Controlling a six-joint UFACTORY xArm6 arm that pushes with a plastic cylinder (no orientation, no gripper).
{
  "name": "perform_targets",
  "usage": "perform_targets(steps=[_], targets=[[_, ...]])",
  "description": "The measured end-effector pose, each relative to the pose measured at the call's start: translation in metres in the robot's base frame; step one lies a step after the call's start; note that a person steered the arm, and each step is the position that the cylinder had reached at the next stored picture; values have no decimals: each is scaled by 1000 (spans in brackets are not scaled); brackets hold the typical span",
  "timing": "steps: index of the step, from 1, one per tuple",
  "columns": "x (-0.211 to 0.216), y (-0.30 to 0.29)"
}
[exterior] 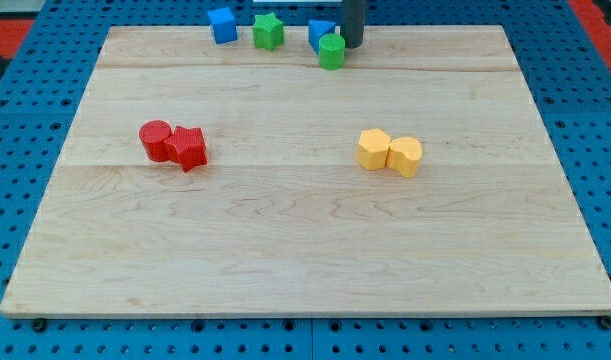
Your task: Move the green star with blue cube towards the top left
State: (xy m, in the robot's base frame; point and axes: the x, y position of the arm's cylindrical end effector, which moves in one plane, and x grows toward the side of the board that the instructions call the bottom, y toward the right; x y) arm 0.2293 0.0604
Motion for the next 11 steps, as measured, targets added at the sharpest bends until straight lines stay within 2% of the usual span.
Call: perform_targets(steps=[1,2,4,5,7,8,9,11], targets=[[-2,10],[-37,25],[-37,6],[-37,-26],[-36,-151],[-36,-191],[-38,-208],[-36,-186]])
